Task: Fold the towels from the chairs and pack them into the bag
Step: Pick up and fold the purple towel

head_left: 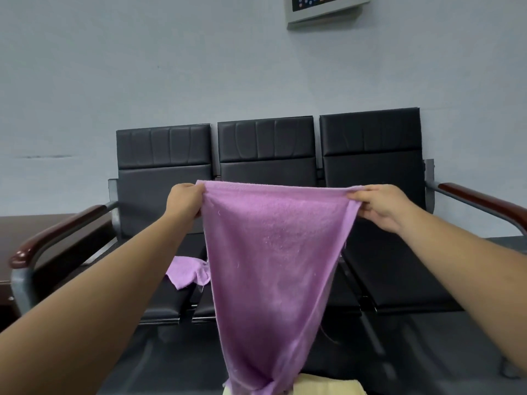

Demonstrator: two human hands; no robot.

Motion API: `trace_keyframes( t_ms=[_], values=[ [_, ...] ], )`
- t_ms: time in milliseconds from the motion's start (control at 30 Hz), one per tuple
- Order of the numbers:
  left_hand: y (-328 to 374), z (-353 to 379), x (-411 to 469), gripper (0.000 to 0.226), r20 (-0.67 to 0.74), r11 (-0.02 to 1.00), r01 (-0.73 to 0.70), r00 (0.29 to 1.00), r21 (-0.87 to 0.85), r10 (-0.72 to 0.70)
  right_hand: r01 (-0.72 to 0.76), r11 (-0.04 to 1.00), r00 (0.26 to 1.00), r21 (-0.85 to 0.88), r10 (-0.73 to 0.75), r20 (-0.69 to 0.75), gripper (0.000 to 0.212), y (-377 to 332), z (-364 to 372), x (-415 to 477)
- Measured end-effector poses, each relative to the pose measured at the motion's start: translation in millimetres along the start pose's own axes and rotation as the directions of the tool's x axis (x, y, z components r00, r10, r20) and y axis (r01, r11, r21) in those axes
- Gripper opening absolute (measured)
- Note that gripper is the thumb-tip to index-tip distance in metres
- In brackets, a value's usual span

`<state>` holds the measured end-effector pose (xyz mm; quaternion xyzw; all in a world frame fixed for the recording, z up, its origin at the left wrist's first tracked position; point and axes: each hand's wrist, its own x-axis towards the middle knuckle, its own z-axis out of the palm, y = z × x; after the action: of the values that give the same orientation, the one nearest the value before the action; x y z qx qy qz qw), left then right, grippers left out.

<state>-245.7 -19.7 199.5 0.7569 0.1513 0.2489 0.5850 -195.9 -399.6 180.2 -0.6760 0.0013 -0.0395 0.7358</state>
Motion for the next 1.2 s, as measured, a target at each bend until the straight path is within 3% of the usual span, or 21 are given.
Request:
trace_keyframes(
  t_ms=[100, 200, 267, 367, 467, 533, 667, 900, 1100, 1133, 1200],
  values=[
    [-1.1, 4.2, 1.2, 0.023, 0.054, 0.998, -0.006, 0.998, -0.068, 0.010, 0.007, 0.985, 0.999, 0.171, 0.001, -0.045, 0.024, -3.9, 8.5, 1.4],
    [2.7, 6.0, -4.4, 0.023, 0.198, 0.990, -0.033, 0.978, -0.139, 0.060, 0.097, 0.973, 0.984, -0.208, -0.124, -0.125, 0.031, -9.6, 17.5, -4.0],
    [7.2, 5.9, -10.7, 0.028, 0.336, 0.989, -0.016, 0.940, -0.145, 0.065, 0.117, 0.931, 0.979, -0.346, -0.166, -0.116, 0.028, -14.9, 22.6, -6.2],
    [14.1, 7.5, -18.7, 0.020, 0.489, 0.992, -0.003, 0.870, -0.126, 0.065, 0.035, 0.949, 0.996, -0.312, -0.060, -0.073, 0.018, -20.2, 31.7, -5.9],
    [22.7, 10.7, -25.0, 0.018, 0.574, 0.987, -0.001, 0.814, -0.159, 0.093, -0.011, 0.985, 1.000, -0.170, 0.009, -0.010, 0.014, -24.3, 44.6, -4.1],
    [29.3, 12.2, -31.3, 0.018, 0.644, 0.986, -0.021, 0.755, -0.164, 0.123, 0.008, 0.993, 0.999, -0.118, -0.003, 0.044, 0.014, -27.3, 53.7, -5.6],
    [42.1, 16.0, -45.9, 0.011, 0.744, 0.991, -0.069, 0.655, -0.114, 0.131, 0.110, 0.968, 0.989, -0.225, -0.084, 0.119, 0.007, -31.8, 67.7, -15.8],
    [58.0, 30.1, -57.4, 0.010, 0.705, 0.978, -0.200, 0.686, -0.056, 0.180, 0.244, 0.961, 0.945, -0.130, -0.206, 0.253, 0.026, -29.4, 86.7, -39.6],
    [60.2, 34.7, -58.2, 0.026, 0.623, 0.880, -0.468, 0.713, 0.083, 0.321, 0.344, 0.926, 0.856, -0.158, -0.240, 0.458, 0.012, -18.8, 97.2, -59.7],
    [59.5, 35.9, -57.1, 0.027, 0.611, 0.867, -0.491, 0.713, 0.084, 0.344, 0.363, 0.912, 0.843, -0.189, -0.236, 0.483, 0.016, -16.0, 100.8, -62.9],
    [58.1, 39.0, -54.9, 0.030, 0.589, 0.848, -0.526, 0.708, 0.071, 0.390, 0.426, 0.848, 0.835, -0.316, -0.234, 0.499, 0.043, -11.6, 109.9, -70.3]
  ],
)
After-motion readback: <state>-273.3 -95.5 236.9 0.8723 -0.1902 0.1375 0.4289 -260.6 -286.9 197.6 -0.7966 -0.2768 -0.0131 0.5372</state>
